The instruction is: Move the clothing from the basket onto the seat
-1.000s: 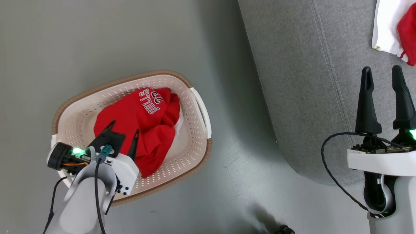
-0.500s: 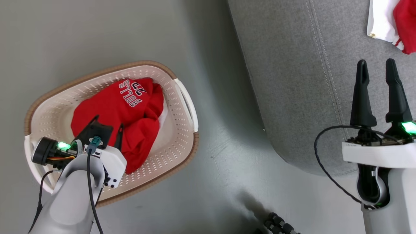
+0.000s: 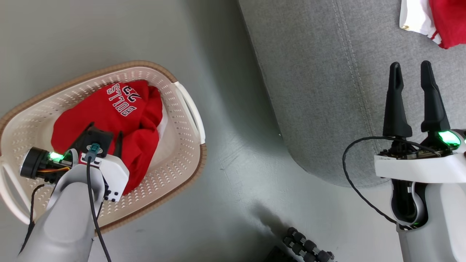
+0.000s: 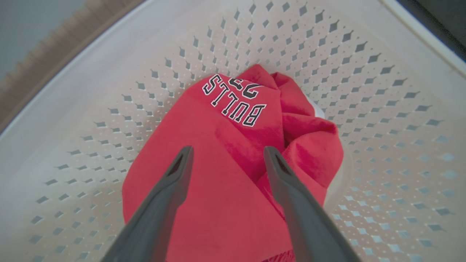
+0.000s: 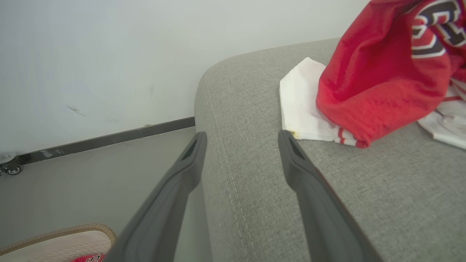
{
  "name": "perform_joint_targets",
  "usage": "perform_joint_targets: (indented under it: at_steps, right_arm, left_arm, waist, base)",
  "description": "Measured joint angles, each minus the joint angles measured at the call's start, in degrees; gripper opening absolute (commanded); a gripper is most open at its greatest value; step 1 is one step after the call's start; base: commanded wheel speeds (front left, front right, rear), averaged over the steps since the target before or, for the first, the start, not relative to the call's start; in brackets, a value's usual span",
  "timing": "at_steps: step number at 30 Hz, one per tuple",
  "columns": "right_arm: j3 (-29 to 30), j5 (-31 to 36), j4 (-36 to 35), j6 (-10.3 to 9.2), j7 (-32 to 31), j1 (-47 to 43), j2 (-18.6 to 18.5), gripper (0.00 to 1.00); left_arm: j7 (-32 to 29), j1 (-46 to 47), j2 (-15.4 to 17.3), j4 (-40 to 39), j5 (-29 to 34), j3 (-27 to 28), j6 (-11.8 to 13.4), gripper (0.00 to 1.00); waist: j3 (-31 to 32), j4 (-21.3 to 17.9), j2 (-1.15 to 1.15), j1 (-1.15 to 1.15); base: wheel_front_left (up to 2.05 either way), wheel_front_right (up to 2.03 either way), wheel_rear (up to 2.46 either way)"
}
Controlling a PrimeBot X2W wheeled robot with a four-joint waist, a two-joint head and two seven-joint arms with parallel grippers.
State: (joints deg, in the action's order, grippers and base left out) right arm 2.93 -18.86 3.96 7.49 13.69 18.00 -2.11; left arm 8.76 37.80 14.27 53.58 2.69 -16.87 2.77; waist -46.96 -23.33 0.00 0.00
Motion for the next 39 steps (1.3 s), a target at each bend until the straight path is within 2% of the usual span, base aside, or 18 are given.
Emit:
perform_joint_targets:
  at_steps: [5, 13, 18, 26, 32, 35, 37, 38, 39]
  right_arm:
    - [-1.2, -0.5, 0.4, 0.0, 0.2, 1.2, 0.0, 1.0]
    - [-2.2, -0.9, 1.7, 0.0, 0.4, 2.3, 0.0, 1.0]
    - [-3.1, -1.2, 2.0, 0.0, 0.4, 2.3, 0.1, 1.0]
    - [-3.4, -1.7, 2.5, 0.0, 0.5, 3.5, 0.1, 1.0]
    - [-3.8, -1.9, 3.2, 0.0, 0.6, 3.5, 0.1, 1.0]
    - [-3.8, -2.0, 3.2, 0.0, 0.6, 3.5, 0.1, 1.0]
    - [-3.7, -2.0, 3.2, 0.0, 0.6, 3.8, 0.1, 1.0]
    - [-3.7, -2.0, 3.2, 0.0, 0.6, 4.1, 0.1, 1.0]
    - [-3.7, -2.0, 3.1, 0.0, 0.6, 4.6, 0.1, 1.0]
  left_arm:
    - [-0.2, 0.6, 0.2, 0.5, 0.2, 0.0, 0.5, 1.0]
    - [-0.3, 2.6, 2.1, 2.4, 2.5, 0.0, 4.3, 1.0]
    - [-0.7, 2.8, 2.3, 3.6, 2.6, 0.4, 5.2, 1.0]
    - [-1.9, 4.6, 3.8, 5.1, 3.6, 0.6, 8.9, 1.0]
    - [-2.0, 5.2, 5.7, 7.1, 3.5, 1.2, 8.8, 1.0]
    - [-3.1, 6.0, 4.8, 7.4, 3.5, 1.0, 9.4, 1.0]
    - [-3.2, 6.1, 4.4, 7.6, 3.5, 0.9, 9.4, 0.79]
    - [-3.2, 6.1, 4.0, 7.7, 3.5, 0.8, 9.4, 0.44]
    - [-3.3, 6.1, 3.8, 7.8, 3.5, 0.8, 9.4, 0.25]
  waist:
    - [-0.8, -1.2, 0.0, 0.0]
    - [-2.0, -2.9, 0.0, 0.0]
    - [-2.5, -3.7, 0.0, 0.0]
    - [-3.2, -4.6, 0.0, 0.0]
    - [-3.9, -5.3, 0.0, 0.0]
    - [-4.2, -5.6, 0.0, 0.0]
    - [-4.3, -5.7, 0.0, 0.0]
    - [-4.3, -5.8, 0.0, 0.0]
    - [-4.4, -5.8, 0.0, 0.0]
  base:
    - [0.0, 0.0, 0.0]
    - [0.0, 0.0, 0.0]
    - [0.0, 0.0, 0.0]
    - [0.0, 0.0, 0.0]
    - [0.0, 0.0, 0.0]
    - [0.0, 0.0, 0.0]
    - [0.0, 0.0, 0.0]
    - [0.0, 0.0, 0.0]
    - [0.0, 0.0, 0.0]
